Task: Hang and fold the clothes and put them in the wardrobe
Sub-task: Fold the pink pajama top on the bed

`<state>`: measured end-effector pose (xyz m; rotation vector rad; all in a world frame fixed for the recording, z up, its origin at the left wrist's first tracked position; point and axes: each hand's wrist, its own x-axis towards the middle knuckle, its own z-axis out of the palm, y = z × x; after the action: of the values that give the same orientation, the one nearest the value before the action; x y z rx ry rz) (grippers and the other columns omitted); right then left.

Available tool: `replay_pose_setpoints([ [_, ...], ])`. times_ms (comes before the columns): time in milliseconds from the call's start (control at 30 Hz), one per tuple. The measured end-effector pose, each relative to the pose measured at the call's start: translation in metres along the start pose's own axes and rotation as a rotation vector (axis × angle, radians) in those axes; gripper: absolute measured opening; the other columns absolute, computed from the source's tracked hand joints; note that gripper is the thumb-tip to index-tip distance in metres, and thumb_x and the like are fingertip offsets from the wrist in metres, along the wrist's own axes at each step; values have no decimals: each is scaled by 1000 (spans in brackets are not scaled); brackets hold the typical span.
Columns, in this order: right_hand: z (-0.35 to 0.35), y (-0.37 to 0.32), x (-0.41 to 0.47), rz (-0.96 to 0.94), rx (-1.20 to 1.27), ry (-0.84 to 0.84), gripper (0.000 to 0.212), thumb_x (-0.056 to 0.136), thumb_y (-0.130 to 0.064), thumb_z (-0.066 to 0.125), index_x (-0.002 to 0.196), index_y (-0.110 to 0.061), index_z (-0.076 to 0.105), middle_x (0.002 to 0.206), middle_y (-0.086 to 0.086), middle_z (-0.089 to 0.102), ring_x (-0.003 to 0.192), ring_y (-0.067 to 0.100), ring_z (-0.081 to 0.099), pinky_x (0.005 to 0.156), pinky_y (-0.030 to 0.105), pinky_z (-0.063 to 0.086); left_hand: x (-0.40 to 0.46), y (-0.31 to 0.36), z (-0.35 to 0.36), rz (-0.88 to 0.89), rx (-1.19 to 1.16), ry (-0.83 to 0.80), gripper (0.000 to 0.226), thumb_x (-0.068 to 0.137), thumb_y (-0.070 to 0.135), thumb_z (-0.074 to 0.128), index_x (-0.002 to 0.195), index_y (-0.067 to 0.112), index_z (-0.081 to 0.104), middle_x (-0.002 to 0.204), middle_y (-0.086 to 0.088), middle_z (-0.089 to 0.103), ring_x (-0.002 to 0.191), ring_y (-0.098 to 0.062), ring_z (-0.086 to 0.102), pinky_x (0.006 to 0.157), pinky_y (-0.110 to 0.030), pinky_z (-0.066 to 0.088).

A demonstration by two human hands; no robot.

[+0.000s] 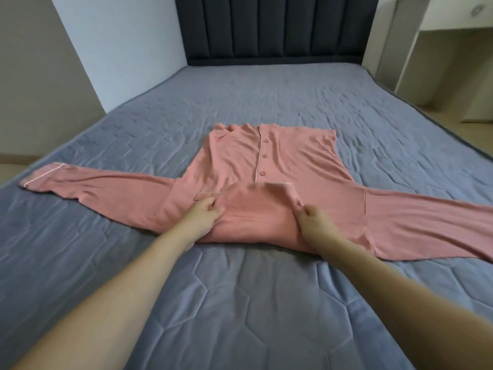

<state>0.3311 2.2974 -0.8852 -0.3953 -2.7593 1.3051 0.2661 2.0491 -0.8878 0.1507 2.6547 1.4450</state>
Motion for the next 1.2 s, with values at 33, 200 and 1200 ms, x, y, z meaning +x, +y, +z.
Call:
replay_pose_setpoints([
  [33, 4, 3, 2, 6, -155, -12, 39, 103, -33, 35, 94, -5, 60, 93, 17, 64, 91, 35, 59, 74, 36, 40, 5, -5, 7, -44, 179, 52, 19, 100, 23, 50, 95, 13, 65, 111, -16, 68, 100, -28, 62, 84, -34, 44],
  [200, 24, 20, 1, 43, -417, -56, 22, 98, -16, 33, 104, -4, 51, 110, 21, 61, 102, 37, 60, 73, 34, 34, -8, -29, 27, -66, 655, 240, 28, 100, 29, 35, 76, 17, 45, 105, -16, 66, 95, -37, 62, 69, -35, 37],
  [1200, 228, -197, 55, -476, -649, -313, 43, 97, -36, 37, 132, -11, 42, 144, 13, 39, 131, 32, 39, 110, 42, 26, 10, -172, -212, -495, -313, 965, 36, 88, 18, 54, 119, 1, 60, 122, -21, 61, 115, -39, 56, 95, -42, 46],
])
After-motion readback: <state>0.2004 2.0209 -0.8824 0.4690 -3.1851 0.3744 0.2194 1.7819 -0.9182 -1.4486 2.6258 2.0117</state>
